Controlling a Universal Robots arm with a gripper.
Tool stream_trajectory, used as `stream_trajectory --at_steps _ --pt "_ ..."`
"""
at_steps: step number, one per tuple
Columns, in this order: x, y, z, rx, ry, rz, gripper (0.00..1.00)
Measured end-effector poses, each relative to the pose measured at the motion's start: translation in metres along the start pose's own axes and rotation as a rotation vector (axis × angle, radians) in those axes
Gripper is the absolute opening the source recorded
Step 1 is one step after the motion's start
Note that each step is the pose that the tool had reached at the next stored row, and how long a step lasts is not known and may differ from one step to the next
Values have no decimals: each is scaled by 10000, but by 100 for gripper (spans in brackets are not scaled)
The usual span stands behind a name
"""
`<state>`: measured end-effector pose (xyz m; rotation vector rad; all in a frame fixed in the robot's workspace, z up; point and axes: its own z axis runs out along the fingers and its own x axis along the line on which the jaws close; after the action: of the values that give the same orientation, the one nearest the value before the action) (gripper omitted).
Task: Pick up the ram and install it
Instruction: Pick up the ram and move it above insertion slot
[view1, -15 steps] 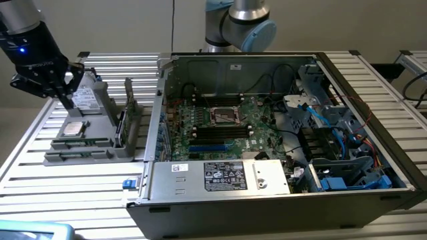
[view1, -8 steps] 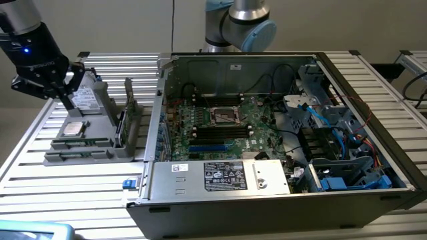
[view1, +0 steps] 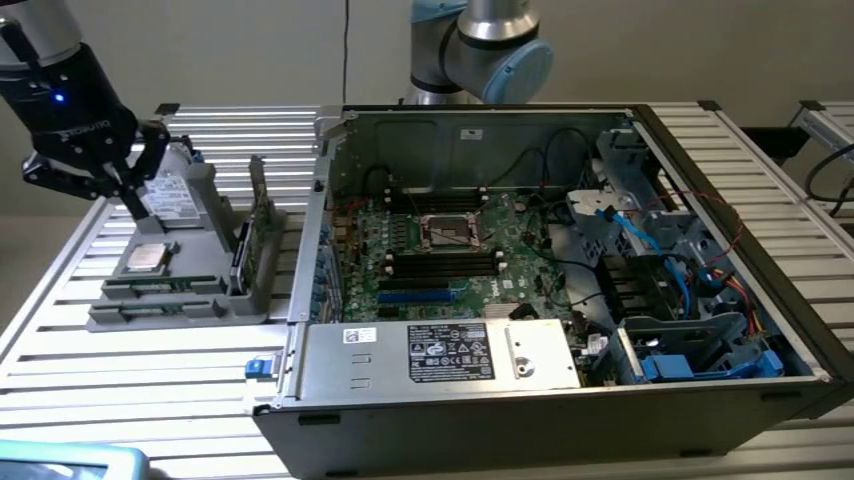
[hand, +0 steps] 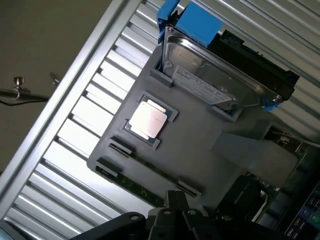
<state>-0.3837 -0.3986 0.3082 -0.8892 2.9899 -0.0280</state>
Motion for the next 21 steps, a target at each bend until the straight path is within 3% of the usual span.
stream_trajectory --at_steps 3,21 --pt "1 0 -10 17 1 -532 11" --pt "0 0 -39 -28 -74 -3806 11"
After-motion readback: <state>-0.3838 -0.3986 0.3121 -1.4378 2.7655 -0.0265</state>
